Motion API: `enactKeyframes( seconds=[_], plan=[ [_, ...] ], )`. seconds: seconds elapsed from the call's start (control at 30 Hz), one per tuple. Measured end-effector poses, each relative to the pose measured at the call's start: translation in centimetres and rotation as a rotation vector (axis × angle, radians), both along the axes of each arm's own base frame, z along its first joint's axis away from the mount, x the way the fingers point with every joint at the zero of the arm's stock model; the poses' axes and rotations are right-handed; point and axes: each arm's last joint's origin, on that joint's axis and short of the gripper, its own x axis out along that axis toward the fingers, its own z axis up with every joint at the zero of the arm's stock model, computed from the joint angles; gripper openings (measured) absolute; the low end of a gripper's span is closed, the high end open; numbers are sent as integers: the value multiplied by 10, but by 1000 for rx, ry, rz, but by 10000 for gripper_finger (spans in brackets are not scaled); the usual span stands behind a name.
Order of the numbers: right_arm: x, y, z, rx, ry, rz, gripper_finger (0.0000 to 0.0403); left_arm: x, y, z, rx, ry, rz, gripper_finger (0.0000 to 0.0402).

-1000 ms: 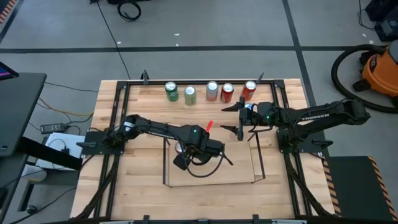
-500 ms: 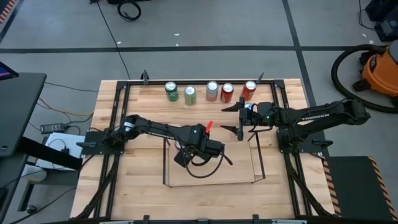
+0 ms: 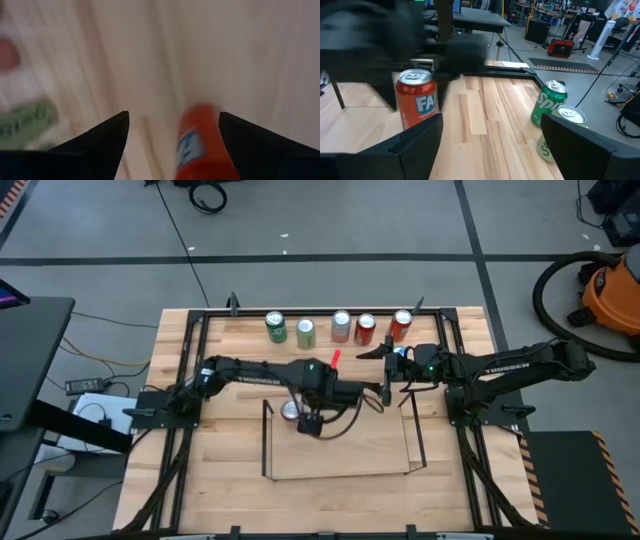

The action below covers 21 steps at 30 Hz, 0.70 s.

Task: Place canned beverage on shelf
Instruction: Put the bottom orange soda can on the shelf

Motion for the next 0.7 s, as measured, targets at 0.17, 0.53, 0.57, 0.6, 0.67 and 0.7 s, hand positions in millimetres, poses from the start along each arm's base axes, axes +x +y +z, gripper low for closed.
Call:
enactKeyframes(
  seconds=[0.17, 0.53, 0.57, 0.6, 0.67, 0.7],
  plan=[
    [0, 0, 0, 8, 1, 0, 347, 0, 30, -1, -12, 14, 77, 318],
    [0, 0, -1, 9, 12, 4, 347, -2, 50, -15, -129, 72, 88, 318],
    [0, 0, -1, 9, 15, 4, 347, -3, 50, -19, -130, 90, 90, 318],
    [0, 0, -2, 9, 16, 5, 347, -4, 49, -24, -130, 111, 92, 318],
    [0, 0, -2, 10, 17, 8, 347, -5, 50, -33, -130, 144, 97, 318],
    [0, 0, -2, 9, 16, 7, 347, -6, 50, -36, -129, 159, 100, 318]
  ],
)
